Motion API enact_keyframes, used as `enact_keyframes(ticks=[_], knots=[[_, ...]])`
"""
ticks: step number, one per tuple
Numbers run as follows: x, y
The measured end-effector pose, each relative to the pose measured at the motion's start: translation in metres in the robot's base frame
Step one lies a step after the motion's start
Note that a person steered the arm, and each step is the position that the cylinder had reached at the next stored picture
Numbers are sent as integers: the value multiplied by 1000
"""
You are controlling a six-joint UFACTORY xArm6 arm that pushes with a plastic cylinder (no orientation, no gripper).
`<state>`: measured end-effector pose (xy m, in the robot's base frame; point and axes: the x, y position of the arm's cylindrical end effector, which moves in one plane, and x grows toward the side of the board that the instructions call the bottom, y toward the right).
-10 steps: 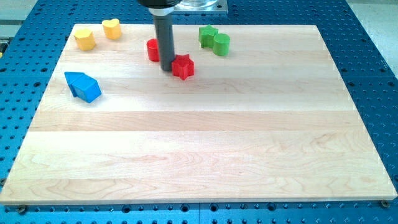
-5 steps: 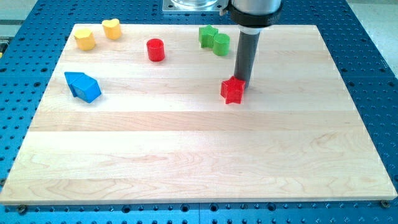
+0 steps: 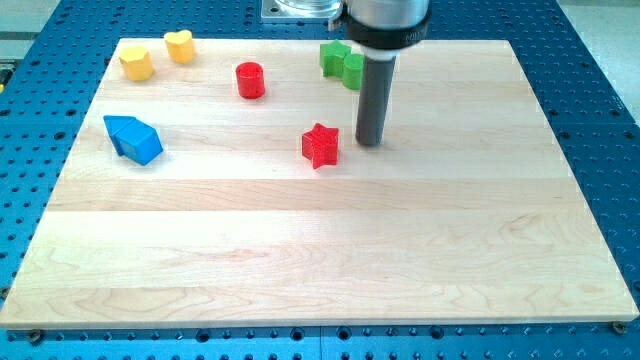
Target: Move the red blocks to the center of the board
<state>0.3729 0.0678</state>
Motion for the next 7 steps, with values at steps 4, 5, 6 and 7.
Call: enact_keyframes(ticks=[4,5,6,7], knots=[[-93,-111],[-100,-141],[-107,-147],[-93,-173]])
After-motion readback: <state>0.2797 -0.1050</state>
